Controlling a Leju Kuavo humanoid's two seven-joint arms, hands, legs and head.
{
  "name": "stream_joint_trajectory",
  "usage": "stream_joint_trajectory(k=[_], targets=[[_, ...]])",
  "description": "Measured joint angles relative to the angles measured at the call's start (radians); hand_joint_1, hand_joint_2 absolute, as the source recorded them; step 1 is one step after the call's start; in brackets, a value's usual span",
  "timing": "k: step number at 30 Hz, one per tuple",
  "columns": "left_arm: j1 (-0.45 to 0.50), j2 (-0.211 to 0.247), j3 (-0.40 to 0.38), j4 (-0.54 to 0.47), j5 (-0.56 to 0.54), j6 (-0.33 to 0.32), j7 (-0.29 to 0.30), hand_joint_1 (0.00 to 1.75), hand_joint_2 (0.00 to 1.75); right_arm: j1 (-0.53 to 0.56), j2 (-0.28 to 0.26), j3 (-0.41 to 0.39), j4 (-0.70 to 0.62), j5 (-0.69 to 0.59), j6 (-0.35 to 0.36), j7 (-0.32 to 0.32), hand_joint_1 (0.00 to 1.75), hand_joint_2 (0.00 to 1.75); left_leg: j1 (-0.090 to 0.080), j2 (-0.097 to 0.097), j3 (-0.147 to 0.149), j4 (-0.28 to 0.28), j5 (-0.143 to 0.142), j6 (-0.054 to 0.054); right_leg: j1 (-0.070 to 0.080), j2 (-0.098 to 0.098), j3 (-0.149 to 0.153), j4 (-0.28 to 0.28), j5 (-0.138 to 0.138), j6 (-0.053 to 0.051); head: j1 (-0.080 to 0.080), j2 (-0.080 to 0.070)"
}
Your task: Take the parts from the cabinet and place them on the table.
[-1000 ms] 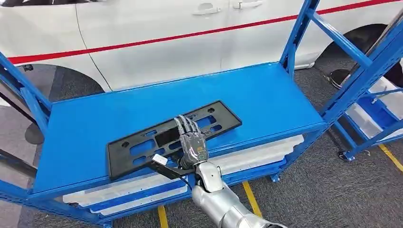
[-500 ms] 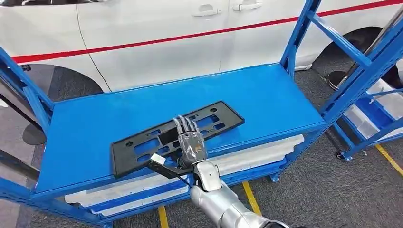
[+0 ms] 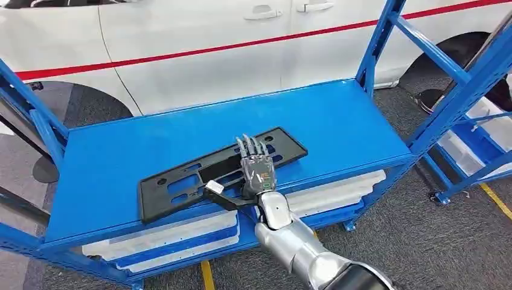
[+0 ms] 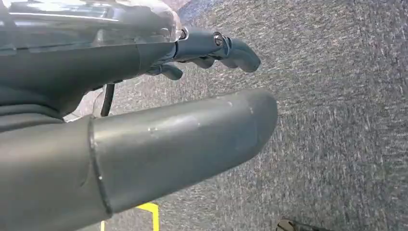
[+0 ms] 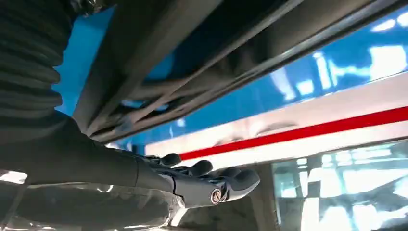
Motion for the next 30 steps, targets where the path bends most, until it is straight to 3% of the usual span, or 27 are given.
stream_joint_trajectory(k=[1, 2, 5, 6, 7, 8, 9, 10, 11, 12, 13, 15, 16, 17, 19, 20, 21, 22, 23, 24, 25, 26, 29, 30], targets=[[0.0, 0.001, 0.0, 0.0, -0.003, -0.001, 0.0, 0.0, 0.0, -0.007, -0.01, 0.001, 0.003, 0.0, 0.0, 0.01, 0.0, 1.75, 0.003, 0.001, -0.008, 0.023, -0.018, -0.003, 0.001, -0.001, 0.002, -0.006, 0.004, -0.005, 0.0, 0.0], [-0.001, 0.002, 0.001, 0.0, -0.006, -0.002, 0.0, 0.0, 0.0, -0.013, -0.019, 0.002, 0.007, 0.0, 0.0, 0.01, 0.0, 1.75, 0.003, 0.001, -0.032, 0.076, -0.055, -0.003, 0.0, -0.003, 0.0, -0.006, 0.005, -0.012, 0.0, 0.0], [0.001, 0.008, 0.009, 0.0, -0.012, -0.002, 0.002, 0.0, 0.0, -0.021, -0.043, 0.01, 0.016, 0.0, 0.0, 0.024, 0.0, 1.75, 0.004, 0.001, -0.136, 0.298, -0.148, -0.013, 0.003, -0.003, -0.005, -0.004, 0.005, -0.013, -0.001, 0.0], [0.002, 0.009, 0.013, 0.0, -0.014, -0.002, 0.002, 0.0, 0.0, -0.025, -0.051, 0.013, 0.019, 0.0, 0.0, 0.028, 0.0, 1.75, 0.004, 0.001, -0.144, 0.314, -0.14, -0.014, 0.003, -0.002, -0.004, -0.003, 0.005, -0.013, 0.0, 0.0], [0.001, 0.009, 0.015, 0.0, -0.017, -0.002, 0.003, 0.0, 0.0, -0.028, -0.056, 0.015, 0.02, 0.0, 0.0, 0.031, 1.68, 1.75, 0.004, 0.001, -0.131, 0.282, -0.112, -0.014, 0.003, -0.002, -0.003, -0.002, 0.003, -0.012, -0.001, 0.0], [0.001, 0.011, 0.016, 0.0, -0.021, -0.002, 0.003, 0.0, 0.0, -0.032, -0.063, 0.017, 0.023, 0.0, 0.0, 0.035, 1.75, 1.75, 0.004, 0.001, -0.093, 0.204, -0.064, -0.012, 0.002, -0.002, -0.002, 0.001, 0.001, -0.009, 0.0, 0.0], [0.0, 0.012, 0.016, 0.0, -0.022, -0.002, 0.003, 0.0, 0.0, -0.036, -0.069, 0.018, 0.029, -0.002, 0.0, 0.039, 1.75, 1.75, 0.004, 0.002, -0.048, 0.111, -0.019, -0.011, 0.001, -0.002, -0.001, 0.005, -0.002, -0.005, 0.0, 0.0], [0.0, 0.014, 0.018, 0.0, -0.024, -0.002, 0.002, 0.0, 0.0, -0.04, -0.073, 0.019, 0.038, -0.003, 0.0, 0.038, 1.75, 1.75, 0.006, 0.002, -0.009, 0.029, 0.006, -0.009, 0.0, -0.002, -0.003, 0.013, -0.007, 0.0, 0.0, 0.0], [-0.001, 0.014, 0.018, 0.0, -0.026, -0.002, 0.003, 0.0, 0.0, -0.045, -0.077, 0.019, 0.048, -0.003, 0.0, 0.034, 1.75, 1.75, -0.002, 0.001, 0.0, 0.012, -0.011, -0.004, 0.009, -0.001, -0.011, 0.022, -0.012, 0.007, -0.001, 0.0], [0.0, 0.015, 0.019, 0.0, -0.029, -0.002, 0.002, 0.0, 0.0, -0.048, -0.082, 0.019, 0.058, -0.005, 0.0, 0.026, 1.75, 1.75, -0.002, 0.0, -0.004, 0.013, -0.007, 0.006, 0.008, 0.0, -0.014, 0.022, -0.01, 0.011, 0.0, 0.0], [0.001, 0.015, 0.02, 0.0, -0.03, -0.002, 0.003, 0.0, 0.0, -0.048, -0.085, 0.019, 0.064, -0.01, 0.0, 0.019, 1.75, 1.75, -0.002, 0.0, -0.005, 0.013, -0.007, 0.007, 0.008, 0.001, -0.013, 0.02, -0.009, 0.014, 0.0, 0.0], [0.001, 0.014, 0.022, 0.0, -0.031, -0.002, 0.002, 0.0, 0.0, -0.048, -0.089, 0.019, 0.072, -0.019, 0.0, 0.017, 1.75, 1.75, 0.0, 0.001, -0.004, 0.006, -0.002, 0.022, 0.007, 0.002, -0.011, 0.017, -0.007, 0.026, 0.0, 0.0], [0.0, 0.015, 0.022, 0.0, -0.031, -0.002, 0.002, 0.0, 0.0, -0.047, -0.092, 0.019, 0.075, -0.018, 0.0, 0.017, 1.75, 1.75, 0.004, 0.003, 0.0, -0.001, 0.003, 0.03, 0.003, 0.001, -0.015, 0.03, -0.02, 0.032, 0.0, 0.0], [-0.001, 0.015, 0.023, 0.0, -0.031, -0.002, 0.002, 0.0, 0.0, -0.048, -0.094, 0.019, 0.077, -0.018, 0.0, 0.017, 1.75, 1.75, 0.004, 0.004, -0.001, -0.003, 0.004, 0.036, 0.002, 0.0, -0.035, 0.072, -0.053, 0.037, 0.001, 0.0], [0.0, 0.015, 0.023, 0.0, -0.032, -0.002, 0.002, 0.0, 0.0, -0.047, -0.1, 0.019, 0.082, -0.018, 0.0, 0.017, 1.73, 1.75, 0.003, 0.005, -0.003, -0.002, 0.004, 0.038, -0.003, 0.0, -0.113, 0.237, -0.132, 0.046, 0.0, 0.0], [0.001, 0.015, 0.024, 0.0, -0.034, -0.002, 0.002, 0.0, 0.0, -0.046, -0.1, 0.019, 0.084, -0.018, 0.0, 0.016, 1.71, 1.75, 0.003, 0.005, -0.004, -0.001, 0.004, 0.038, -0.003, 0.0, -0.146, 0.302, -0.153, 0.049, 0.0, 0.0], [0.001, 0.015, 0.024, 0.0, -0.035, -0.003, 0.002, 0.0, 0.0, -0.046, -0.101, 0.019, 0.086, -0.018, 0.0, 0.012, 1.71, 1.75, 0.003, 0.005, -0.003, -0.001, 0.004, 0.039, -0.003, 0.0, -0.164, 0.335, -0.152, 0.051, 0.0, 0.0], [0.001, 0.015, 0.024, 0.0, -0.038, -0.005, 0.002, 0.0, 0.0, -0.047, -0.102, 0.018, 0.087, -0.018, 0.0, 0.006, 1.71, 1.75, 0.003, 0.005, -0.001, -0.001, 0.003, 0.038, -0.005, 0.0, -0.156, 0.313, -0.126, 0.051, 0.001, 0.0], [0.001, 0.015, 0.024, 0.0, -0.04, -0.006, 0.002, 0.0, 0.0, -0.048, -0.103, 0.018, 0.087, -0.018, 0.0, 0.004, 1.69, 1.75, 0.003, 0.004, 0.002, 0.0, 0.002, 0.037, -0.007, 0.0, -0.124, 0.247, -0.083, 0.049, 0.0, 0.0], [0.001, 0.015, 0.024, 0.0, -0.04, -0.006, 0.002, 0.0, 0.0, -0.048, -0.103, 0.019, 0.087, -0.018, 0.0, 0.004, 0.93, 1.75, 0.003, 0.003, 0.005, 0.0, 0.0, 0.036, -0.007, 0.0, -0.076, 0.149, -0.033, 0.044, 0.0, 0.0], [0.001, 0.015, 0.024, 0.0, -0.04, -0.006, 0.002, 0.0, 0.0, -0.049, -0.104, 0.019, 0.087, -0.018, 0.0, 0.004, 0.0, 1.75, 0.003, 0.003, 0.009, 0.0, -0.002, 0.033, -0.007, 0.0, -0.029, 0.057, 0.005, 0.039, 0.0, 0.0], [0.001, 0.015, 0.024, 0.0, -0.04, -0.006, 0.002, 0.0, 0.0, -0.049, -0.105, 0.019, 0.087, -0.018, 0.0, 0.004, 0.0, 1.75, -0.001, 0.002, 0.009, 0.001, -0.004, 0.028, -0.001, 0.0, -0.012, 0.017, -0.01, 0.034, 0.0, 0.0], [0.0, 0.014, 0.026, 0.0, -0.045, -0.008, 0.002, 0.0, 0.0, -0.036, -0.105, 0.019, 0.084, -0.005, 0.0, 0.003, 0.0, 1.75, -0.001, 0.002, 0.009, -0.004, -0.002, 0.01, 0.006, 0.001, -0.016, 0.016, -0.005, 0.022, 0.0, 0.0], [0.001, 0.014, 0.026, 0.0, -0.047, -0.009, 0.002, 0.0, 0.0, -0.034, -0.105, 0.019, 0.081, 0.0, 0.0, 0.003, 0.0, 1.75, -0.002, 0.002, 0.011, -0.008, 0.0, 0.003, 0.005, 0.001, -0.015, 0.01, 0.0, 0.013, 0.0, 0.0]])
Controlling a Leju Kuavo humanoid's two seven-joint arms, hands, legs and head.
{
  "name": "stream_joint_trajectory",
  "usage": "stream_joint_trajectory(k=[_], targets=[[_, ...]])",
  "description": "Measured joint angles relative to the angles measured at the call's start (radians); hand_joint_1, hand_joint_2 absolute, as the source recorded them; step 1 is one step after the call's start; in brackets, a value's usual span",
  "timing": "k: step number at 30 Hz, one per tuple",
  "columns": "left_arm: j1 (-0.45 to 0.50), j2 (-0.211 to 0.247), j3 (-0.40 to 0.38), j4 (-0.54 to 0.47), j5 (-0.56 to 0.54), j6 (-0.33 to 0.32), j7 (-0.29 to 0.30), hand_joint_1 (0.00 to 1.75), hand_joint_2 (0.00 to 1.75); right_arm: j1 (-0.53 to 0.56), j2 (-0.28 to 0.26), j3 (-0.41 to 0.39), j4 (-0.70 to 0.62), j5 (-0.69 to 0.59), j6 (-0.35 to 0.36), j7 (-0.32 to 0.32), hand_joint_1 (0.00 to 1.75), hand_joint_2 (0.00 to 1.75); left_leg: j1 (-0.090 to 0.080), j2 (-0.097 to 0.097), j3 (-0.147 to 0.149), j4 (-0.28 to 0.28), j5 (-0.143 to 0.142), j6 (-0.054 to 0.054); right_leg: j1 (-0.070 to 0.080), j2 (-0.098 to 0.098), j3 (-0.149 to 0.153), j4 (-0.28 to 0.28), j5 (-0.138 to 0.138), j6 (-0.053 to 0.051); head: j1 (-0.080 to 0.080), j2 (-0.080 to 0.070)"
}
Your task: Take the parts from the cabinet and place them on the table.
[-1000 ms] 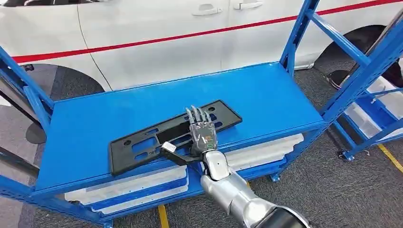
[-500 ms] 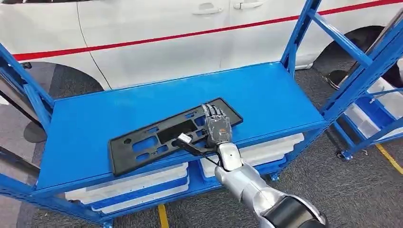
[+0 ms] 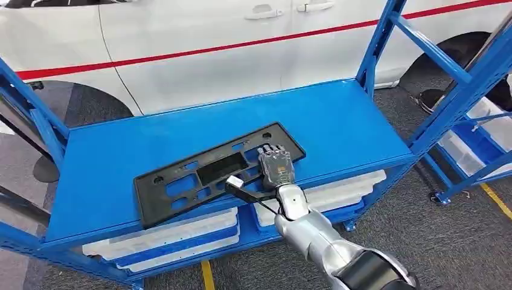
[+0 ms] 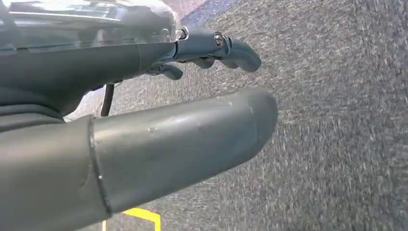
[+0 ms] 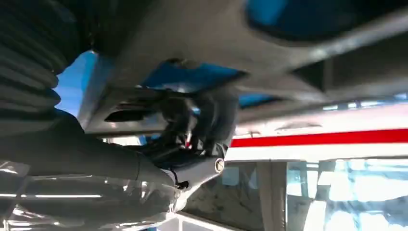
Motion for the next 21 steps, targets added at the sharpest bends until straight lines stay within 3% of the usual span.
stream_joint_trajectory(k=[1, 2, 5, 6, 7, 8, 10, 11, 12, 15, 17, 18, 20, 21], targets=[[0.0, 0.001, 0.001, 0.0, -0.002, 0.0, 0.0, 0.0, 0.0, -0.001, 0.001, 0.0, -0.005, 0.0, 0.0, 0.0, 0.0, 1.75, 0.002, 0.001, -0.005, 0.008, -0.008, -0.004, -0.01, -0.004, 0.009, -0.013, 0.009, -0.01, 0.0, 0.0], [0.001, 0.0, 0.002, 0.0, -0.002, 0.0, 0.0, 0.0, 0.0, -0.002, 0.001, 0.0, -0.006, 0.0, 0.0, 0.0, 0.0, 1.75, 0.003, 0.002, -0.015, 0.035, -0.03, -0.007, -0.009, -0.004, 0.011, -0.018, 0.011, -0.015, 0.0, 0.0], [0.002, 0.0, 0.008, 0.0, -0.004, 0.0, 0.0, 0.0, 0.0, -0.002, 0.001, 0.0, -0.011, 0.0, 0.0, 0.0, 0.0, 1.75, 0.003, 0.001, -0.122, 0.268, -0.147, -0.015, -0.005, -0.007, 0.008, -0.017, 0.011, -0.021, 0.0, 0.0], [0.005, -0.001, 0.01, 0.0, -0.006, 0.0, 0.0, 0.0, 0.0, -0.001, 0.001, 0.0, -0.013, 0.0, 0.0, 0.001, 0.0, 1.75, 0.004, 0.002, -0.145, 0.318, -0.155, -0.017, -0.004, -0.007, 0.008, -0.016, 0.011, -0.021, -0.001, 0.0], [0.007, -0.001, 0.013, 0.0, -0.006, 0.0, 0.0, 0.0, 0.0, -0.002, 0.001, 0.002, -0.014, 0.0, 0.0, 0.005, 0.0, 1.75, 0.004, 0.002, -0.141, 0.309, -0.137, -0.018, -0.004, -0.006, 0.009, -0.014, 0.011, -0.021, 0.0, 0.0], [0.009, -0.001, 0.014, 0.0, -0.008, 0.0, 0.001, 0.0, 0.0, -0.002, 0.001, 0.006, -0.016, 0.0, 0.0, 0.006, 0.0, 1.75, 0.006, 0.002, -0.118, 0.262, -0.104, -0.018, -0.005, -0.006, 0.01, -0.013, 0.009, -0.021, -0.001, 0.0], [0.008, -0.001, 0.016, 0.0, -0.01, 0.0, 0.001, 0.0, 0.0, -0.005, 0.001, 0.019, -0.024, 0.001, 0.0, 0.007, 0.0, 1.75, 0.007, 0.003, -0.021, 0.073, -0.012, -0.017, -0.007, -0.004, 0.011, -0.003, 0.003, -0.013, -0.001, 0.0], [0.007, -0.002, 0.016, 0.0, -0.012, 0.0, 0.001, 0.0, 0.0, -0.005, 0.0, 0.025, -0.027, 0.001, 0.0, 0.008, 0.0, 1.75, 0.008, 0.003, 0.005, 0.015, -0.021, -0.014, -0.005, -0.003, 0.008, 0.003, 0.0, -0.008, 0.0, 0.0], [0.006, -0.003, 0.016, 0.0, -0.013, 0.0, 0.001, 0.0, 0.0, -0.007, 0.0, 0.029, -0.031, 0.001, 0.0, 0.008, 0.0, 1.75, 0.002, 0.0, 0.006, 0.012, -0.018, -0.003, 0.001, 0.001, 0.004, 0.009, -0.003, -0.003, 0.0, 0.0], [0.005, -0.005, 0.017, 0.0, -0.015, 0.0, 0.001, 0.0, 0.0, -0.006, 0.004, 0.056, -0.035, 0.002, 0.0, 0.016, 0.0, 1.75, 0.0, 0.0, 0.005, 0.014, -0.014, 0.012, 0.001, 0.003, 0.007, 0.001, 0.003, 0.012, 0.0, 0.0], [0.001, -0.008, 0.017, 0.0, -0.016, 0.0, 0.001, 0.0, 0.0, -0.004, 0.005, 0.066, -0.038, 0.002, 0.0, 0.021, 0.0, 1.75, 0.006, 0.003, 0.008, 0.002, -0.004, 0.028, -0.004, 0.001, -0.001, 0.024, -0.019, 0.023, 0.0, 0.0], [0.0, -0.008, 0.017, 0.0, -0.016, 0.0, 0.001, 0.0, 0.0, -0.003, 0.005, 0.07, -0.038, 0.002, 0.0, 0.021, 0.0, 1.75, 0.007, 0.004, 0.005, 0.002, -0.003, 0.035, -0.004, 0.0, -0.029, 0.084, -0.061, 0.028, 0.0, 0.0], [0.001, -0.008, 0.017, 0.0, -0.017, 0.0, 0.001, 0.0, 0.0, -0.001, 0.005, 0.077, -0.038, 0.002, 0.0, 0.021, 0.0, 1.75, 0.005, 0.005, -0.001, 0.002, -0.002, 0.036, -0.008, -0.001, -0.106, 0.247, -0.138, 0.036, 0.0, 0.0], [0.001, -0.008, 0.018, 0.0, -0.018, -0.002, 0.001, 0.0, 0.0, -0.001, 0.005, 0.081, -0.038, 0.002, 0.0, 0.021, 0.0, 1.75, 0.005, 0.005, -0.001, 0.003, -0.002, 0.036, -0.008, -0.001, -0.132, 0.303, -0.152, 0.037, 0.0, 0.0]])
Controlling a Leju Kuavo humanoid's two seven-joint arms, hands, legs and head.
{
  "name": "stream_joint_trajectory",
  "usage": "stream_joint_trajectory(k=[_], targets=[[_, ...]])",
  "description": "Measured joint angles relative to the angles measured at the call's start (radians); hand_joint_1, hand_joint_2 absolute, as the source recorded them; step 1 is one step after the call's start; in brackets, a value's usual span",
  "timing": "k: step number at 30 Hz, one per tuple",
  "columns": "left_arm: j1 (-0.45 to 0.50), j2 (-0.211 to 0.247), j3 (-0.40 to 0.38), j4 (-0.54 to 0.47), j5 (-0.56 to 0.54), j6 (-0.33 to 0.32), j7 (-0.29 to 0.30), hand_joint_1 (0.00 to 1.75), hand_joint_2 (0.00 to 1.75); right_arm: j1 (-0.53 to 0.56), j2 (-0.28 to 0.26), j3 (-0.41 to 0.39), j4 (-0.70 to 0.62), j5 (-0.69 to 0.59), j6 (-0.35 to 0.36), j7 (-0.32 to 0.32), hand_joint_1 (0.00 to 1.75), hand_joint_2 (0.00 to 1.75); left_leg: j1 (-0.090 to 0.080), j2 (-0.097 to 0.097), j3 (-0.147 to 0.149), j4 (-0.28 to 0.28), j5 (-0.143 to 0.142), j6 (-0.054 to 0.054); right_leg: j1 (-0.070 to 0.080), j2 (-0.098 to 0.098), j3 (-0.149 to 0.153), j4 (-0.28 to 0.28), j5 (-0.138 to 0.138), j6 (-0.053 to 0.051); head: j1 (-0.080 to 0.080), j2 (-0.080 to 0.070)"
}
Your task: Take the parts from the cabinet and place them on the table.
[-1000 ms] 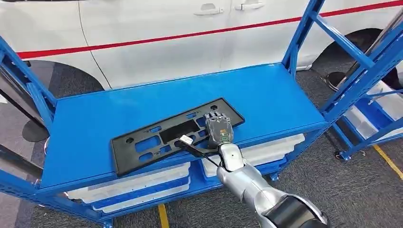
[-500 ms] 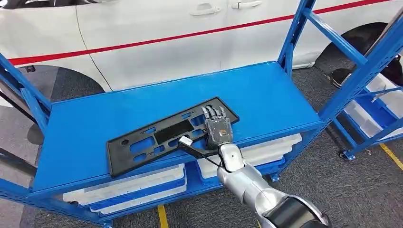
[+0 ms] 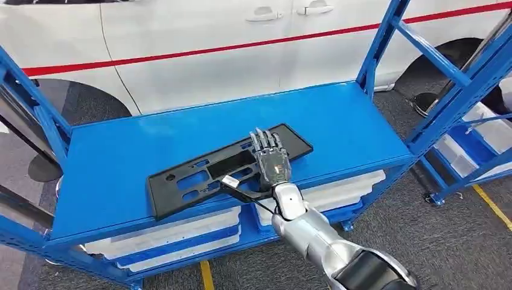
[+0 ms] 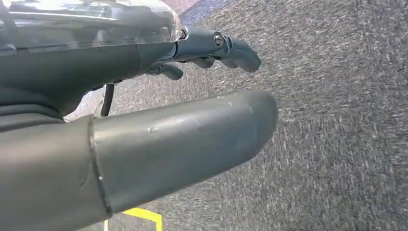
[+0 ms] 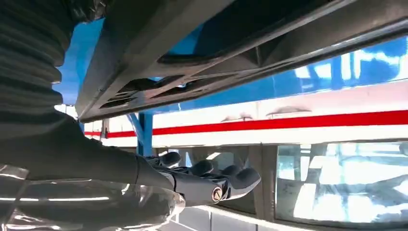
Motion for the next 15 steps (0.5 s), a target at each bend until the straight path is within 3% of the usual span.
stream_joint_trajectory(k=[1, 2, 4, 5, 6, 8, 10, 11, 12, 14, 15], targets=[[0.0, 0.0, 0.0, 0.0, -0.001, -0.001, 0.0, 0.0, 0.0, 0.0, 0.0, 0.007, 0.0, 0.0, 0.0, -0.002, 0.0, 1.75, 0.0, 0.0, 0.001, 0.0, 0.0, 0.0, 0.0, 0.0, -0.004, 0.01, 0.011, -0.001, 0.0, 0.0], [0.0, -0.001, 0.0, 0.0, -0.002, -0.002, 0.001, 0.0, 0.0, -0.001, 0.0, 0.016, 0.0, 0.0, 0.0, -0.002, 0.0, 1.75, 0.0, -0.001, 0.003, 0.001, 0.0, -0.001, 0.0, 0.0, 0.016, -0.03, 0.044, -0.003, 0.0, 0.0], [-0.002, -0.004, 0.0, 0.0, -0.008, -0.004, 0.002, 0.0, 0.0, -0.004, 0.005, 0.03, 0.0, 0.0, 0.0, 0.001, 0.0, 1.75, 0.0, -0.002, 0.009, 0.001, -0.003, -0.004, 0.001, 0.0, 0.097, -0.192, 0.129, -0.012, 0.0, 0.0], [-0.003, -0.005, 0.0, 0.0, -0.009, -0.005, 0.003, 0.0, 0.0, -0.006, 0.009, 0.042, 0.001, 0.0, 0.0, 0.004, 0.0, 1.75, 0.0, -0.001, 0.011, 0.001, -0.004, -0.007, 0.003, 0.001, 0.14, -0.285, 0.155, -0.021, 0.0, 0.0], [-0.005, -0.007, 0.0, 0.0, -0.012, -0.005, 0.003, 0.0, 0.0, -0.008, 0.011, 0.053, 0.002, 0.0, 0.0, 0.003, 0.0, 1.75, -0.006, -0.001, 0.007, 0.005, -0.007, -0.013, 0.011, 0.001, 0.146, -0.301, 0.142, -0.024, 0.0, 0.0], [-0.008, -0.007, 0.0, 0.0, -0.016, -0.006, 0.006, 0.0, 0.0, -0.014, 0.025, 0.076, 0.007, 0.0, 0.0, 0.003, 0.0, 1.75, -0.006, 0.0, 0.007, 0.002, -0.005, -0.025, 0.012, 0.003, 0.141, -0.3, 0.145, -0.03, 0.0, 0.0], [-0.012, -0.009, 0.0, 0.0, -0.019, -0.008, 0.008, 0.0, 0.0, -0.019, 0.037, 0.1, 0.017, 0.0, 0.0, 0.011, 0.0, 1.75, -0.003, 0.0, 0.011, -0.002, -0.006, -0.04, 0.008, 0.002, 0.148, -0.312, 0.153, -0.047, 0.0, 0.0], [-0.012, -0.01, 0.0, 0.0, -0.02, -0.008, 0.008, 0.0, 0.0, -0.022, 0.045, 0.11, 0.023, 0.0, 0.0, 0.019, 1.66, 1.75, 0.0, 0.001, 0.005, 0.016, -0.02, -0.043, 0.005, 0.0, 0.152, -0.318, 0.156, -0.053, 0.0, 0.0], [-0.014, -0.012, 0.0, 0.0, -0.021, -0.008, 0.008, 0.0, 0.0, -0.024, 0.052, 0.118, 0.032, 0.0, 0.0, 0.022, 1.75, 1.75, 0.0, 0.0, -0.017, 0.065, -0.056, -0.045, 0.004, -0.002, 0.152, -0.319, 0.157, -0.061, -0.001, 0.0], [-0.014, -0.012, 0.0, 0.0, -0.028, -0.008, 0.009, 0.0, 0.0, -0.025, 0.06, 0.127, 0.057, -0.004, 0.002, 0.021, 1.75, 1.75, 0.0, 0.0, -0.089, 0.221, -0.132, -0.051, 0.007, -0.002, 0.15, -0.319, 0.157, -0.065, -0.001, 0.0], [-0.013, -0.012, 0.0, 0.0, -0.03, -0.008, 0.01, 0.0, 0.0, -0.026, 0.061, 0.131, 0.071, -0.006, 0.004, 0.018, 1.75, 1.75, 0.0, 0.0, -0.119, 0.286, -0.151, -0.053, 0.008, -0.002, 0.15, -0.319, 0.157, -0.065, -0.001, 0.0]])
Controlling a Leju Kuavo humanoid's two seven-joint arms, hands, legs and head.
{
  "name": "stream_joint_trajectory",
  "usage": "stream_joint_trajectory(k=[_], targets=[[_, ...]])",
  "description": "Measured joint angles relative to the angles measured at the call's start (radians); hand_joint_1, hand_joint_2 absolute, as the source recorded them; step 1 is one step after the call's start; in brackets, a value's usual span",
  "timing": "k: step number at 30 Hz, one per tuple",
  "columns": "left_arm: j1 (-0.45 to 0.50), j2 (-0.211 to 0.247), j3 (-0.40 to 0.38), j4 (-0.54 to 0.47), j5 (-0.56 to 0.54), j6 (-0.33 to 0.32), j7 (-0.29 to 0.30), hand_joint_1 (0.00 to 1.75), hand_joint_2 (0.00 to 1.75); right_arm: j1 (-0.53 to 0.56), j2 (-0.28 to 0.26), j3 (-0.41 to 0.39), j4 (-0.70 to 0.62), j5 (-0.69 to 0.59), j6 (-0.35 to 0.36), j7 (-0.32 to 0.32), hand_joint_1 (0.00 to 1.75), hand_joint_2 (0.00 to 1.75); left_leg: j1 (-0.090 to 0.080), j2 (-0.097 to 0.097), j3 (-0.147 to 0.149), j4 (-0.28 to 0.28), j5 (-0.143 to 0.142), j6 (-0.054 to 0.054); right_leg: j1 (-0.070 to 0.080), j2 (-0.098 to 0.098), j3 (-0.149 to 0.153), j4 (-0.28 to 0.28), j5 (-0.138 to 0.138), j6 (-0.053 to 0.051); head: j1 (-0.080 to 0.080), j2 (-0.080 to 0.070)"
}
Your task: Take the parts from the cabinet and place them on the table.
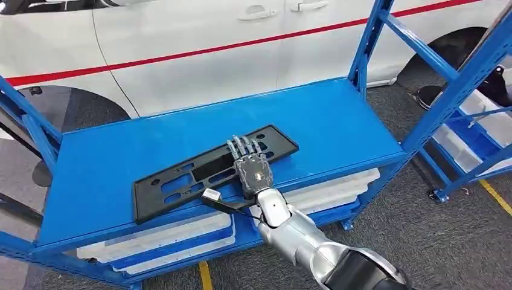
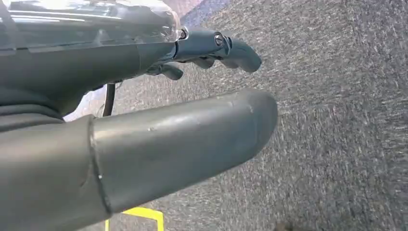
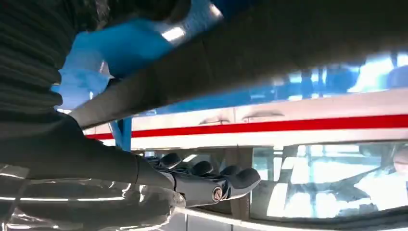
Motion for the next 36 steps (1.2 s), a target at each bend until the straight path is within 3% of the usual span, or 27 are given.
stream_joint_trajectory(k=[1, 2, 5, 6, 9, 11, 12, 14, 15, 16, 17, 18, 20, 21, 24, 25, 26, 28, 30, 31, 32, 33, 35, 36], targets=[[0.0, 0.0, 0.001, 0.0, -0.002, 0.0, 0.002, 0.0, 0.0, -0.002, 0.0, 0.003, 0.012, -0.001, 0.001, -0.003, 1.75, 1.75, 0.0, 0.0, -0.012, 0.025, 0.005, 0.0, 0.002, 0.001, 0.001, 0.0, 0.0, 0.0, 0.0, 0.0], [0.0, 0.0, 0.002, 0.0, -0.003, 0.0, 0.003, 0.0, 0.0, -0.004, 0.0, 0.003, 0.02, -0.003, 0.001, -0.003, 1.75, 1.75, 0.0, 0.0, 0.0, -0.003, 0.032, 0.002, 0.002, 0.002, 0.003, 0.0, 0.0, 0.0, 0.0, 0.0], [-0.003, 0.0, 0.004, 0.0, -0.006, 0.0, 0.004, 0.0, 0.0, -0.007, 0.003, 0.003, 0.039, -0.007, 0.001, -0.008, 1.75, 1.75, -0.001, 0.001, 0.126, -0.259, 0.149, 0.016, 0.005, 0.005, 0.004, 0.005, -0.002, 0.002, 0.0, 0.0], [-0.006, 0.001, 0.004, 0.0, -0.006, 0.0, 0.004, 0.0, 0.0, -0.008, 0.004, 0.003, 0.044, -0.007, 0.001, -0.011, 1.75, 1.75, -0.009, 0.001, 0.136, -0.289, 0.136, 0.02, 0.013, 0.006, 0.001, 0.011, -0.006, 0.009, 0.0, 0.0], [-0.004, 0.0, 0.005, 0.0, -0.009, -0.001, 0.005, 0.0, 0.0, -0.015, 0.004, 0.003, 0.053, -0.007, 0.0, -0.015, 1.75, 1.75, -0.013, 0.0, 0.133, -0.288, 0.144, 0.032, 0.007, 0.009, -0.001, 0.006, 0.0, 0.025, 0.0, 0.0], [-0.006, -0.004, 0.006, 0.0, -0.011, -0.002, 0.005, 0.0, 0.0, -0.016, 0.004, 0.003, 0.061, -0.007, 0.0, -0.018, 1.75, 1.75, -0.001, 0.002, 0.137, -0.303, 0.159, 0.048, 0.008, 0.008, -0.003, 0.02, -0.012, 0.038, 0.0, 0.0], [-0.006, -0.004, 0.006, 0.0, -0.013, -0.003, 0.005, 0.0, 0.0, -0.015, 0.003, 0.003, 0.065, -0.007, 0.0, -0.018, 1.75, 1.75, 0.0, 0.002, 0.133, -0.304, 0.162, 0.054, 0.007, 0.006, -0.023, 0.058, -0.045, 0.042, 0.002, 0.0], [-0.004, -0.005, 0.008, 0.0, -0.014, -0.003, 0.005, 0.0, 0.0, -0.015, 0.003, 0.003, 0.071, -0.007, 0.0, -0.018, 1.75, 1.75, -0.001, 0.002, 0.126, -0.303, 0.163, 0.056, -0.001, 0.005, -0.098, 0.213, -0.127, 0.051, 0.0, 0.0], [-0.003, -0.005, 0.01, 0.0, -0.015, -0.004, 0.005, 0.0, 0.0, -0.013, 0.002, 0.003, 0.073, -0.007, 0.0, -0.018, 1.75, 1.75, -0.001, 0.003, 0.124, -0.302, 0.163, 0.056, -0.004, 0.004, -0.134, 0.288, -0.154, 0.055, 0.001, 0.0], [-0.003, -0.005, 0.014, 0.0, -0.017, -0.004, 0.005, 0.0, 0.0, -0.011, 0.001, 0.003, 0.075, -0.007, 0.0, -0.02, 1.75, 1.75, -0.001, 0.002, 0.123, -0.301, 0.163, 0.055, -0.007, 0.003, -0.152, 0.324, -0.154, 0.058, 0.0, 0.0], [-0.002, -0.005, 0.016, 0.0, -0.017, -0.004, 0.005, 0.0, 0.0, -0.012, 0.001, 0.003, 0.076, -0.007, 0.0, -0.021, 1.75, 1.75, -0.001, 0.002, 0.125, -0.301, 0.163, 0.055, -0.01, 0.003, -0.144, 0.307, -0.131, 0.059, 0.001, 0.0], [-0.002, -0.007, 0.018, 0.0, -0.018, -0.004, 0.005, 0.0, 0.0, -0.012, 0.0, 0.003, 0.076, -0.009, 0.0, -0.021, 1.75, 1.75, 0.0, 0.001, 0.127, -0.3, 0.161, 0.052, -0.013, 0.003, -0.117, 0.249, -0.092, 0.059, 0.001, 0.0], [-0.002, -0.009, 0.022, 0.0, -0.018, -0.004, 0.005, 0.0, 0.0, -0.013, 0.0, 0.003, 0.076, -0.016, 0.0, -0.023, 1.75, 1.75, 0.0, -0.002, 0.132, -0.298, 0.157, 0.047, -0.014, 0.002, -0.024, 0.062, -0.003, 0.053, 0.001, 0.0], [-0.003, -0.009, 0.023, 0.0, -0.018, -0.004, 0.005, 0.0, 0.0, -0.014, 0.0, 0.003, 0.076, -0.02, 0.0, -0.026, 1.75, 1.75, -0.004, -0.003, 0.13, -0.296, 0.155, 0.042, -0.011, 0.003, -0.004, 0.011, -0.01, 0.047, 0.0, 0.0], [-0.003, -0.009, 0.026, 0.0, -0.018, -0.004, 0.004, 0.0, 0.0, -0.014, 0.0, 0.002, 0.076, -0.031, 0.0, -0.044, 1.75, 1.75, -0.005, -0.005, 0.128, -0.298, 0.157, 0.023, -0.001, 0.003, -0.011, 0.015, -0.006, 0.036, 0.0, 0.0], [-0.003, -0.01, 0.026, 0.0, -0.018, -0.004, 0.004, 0.0, 0.0, -0.017, 0.0, 0.001, 0.076, -0.032, 0.0, -0.045, 1.75, 1.75, -0.004, -0.005, 0.13, -0.299, 0.158, 0.016, -0.002, 0.003, -0.008, 0.009, -0.003, 0.029, 0.0, 0.0], [-0.003, -0.01, 0.027, 0.0, -0.018, -0.004, 0.004, 0.0, 0.0, -0.017, 0.0, 0.001, 0.076, -0.035, 0.0, -0.048, 1.75, 1.75, 0.0, -0.006, 0.125, -0.292, 0.15, 0.012, -0.013, -0.001, -0.002, -0.001, 0.004, 0.019, 0.0, 0.0], [-0.002, -0.011, 0.029, 0.0, -0.019, -0.004, 0.002, 0.0, 0.0, -0.016, 0.004, -0.009, 0.071, -0.068, -0.003, -0.094, 1.75, 1.75, 0.0, -0.005, 0.083, -0.195, 0.083, 0.008, -0.011, -0.007, -0.002, -0.004, 0.005, 0.006, 0.0, 0.0], [0.003, -0.011, 0.038, 0.0, -0.012, -0.003, -0.002, 0.0, 0.0, 0.011, 0.016, -0.043, 0.025, -0.202, -0.003, -0.244, 1.75, 1.75, 0.001, -0.005, 0.004, -0.021, 0.005, 0.0, -0.008, -0.009, -0.006, -0.003, 0.005, 0.005, 0.0, 0.0], [0.008, -0.011, 0.044, 0.0, -0.009, -0.003, -0.004, 0.0, 0.0, 0.026, 0.018, -0.067, -0.006, -0.25, -0.004, -0.316, 1.75, 1.75, 0.002, -0.004, -0.018, 0.028, -0.006, -0.002, -0.007, -0.009, -0.007, -0.002, 0.005, 0.004, 0.0, 0.0], [0.015, -0.011, 0.05, 0.0, -0.008, -0.002, -0.005, 0.0, 0.0, 0.042, 0.03, -0.089, -0.039, -0.29, -0.004, -0.377, 1.75, 1.75, 0.003, -0.004, -0.016, 0.026, 0.012, -0.003, -0.007, -0.005, -0.007, 0.0, 0.005, 0.004, 0.0, 0.0], [0.019, -0.012, 0.055, 0.0, -0.006, -0.001, -0.007, 0.0, 0.0, 0.057, 0.046, -0.101, -0.074, -0.342, -0.004, -0.416, 1.75, 1.75, 0.004, -0.004, 0.012, -0.031, 0.05, -0.003, -0.007, -0.001, -0.007, 0.003, 0.003, 0.004, 0.0, 0.0], [0.018, -0.012, 0.066, 0.0, -0.005, 0.002, -0.01, 0.0, 0.0, 0.082, 0.07, -0.107, -0.154, -0.449, -0.003, -0.46, 1.75, 1.75, 0.007, -0.002, 0.108, -0.221, 0.14, -0.004, -0.008, 0.005, -0.007, 0.015, -0.004, 0.012, 0.0, 0.0], [0.017, -0.012, 0.071, 0.0, -0.005, 0.002, -0.01, 0.0, 0.0, 0.089, 0.077, -0.107, -0.176, -0.47, -0.002, -0.465, 1.75, 1.75, 0.007, -0.001, 0.131, -0.272, 0.128, -0.003, -0.008, 0.004, -0.011, 0.022, -0.009, 0.018, 0.0, 0.0]])
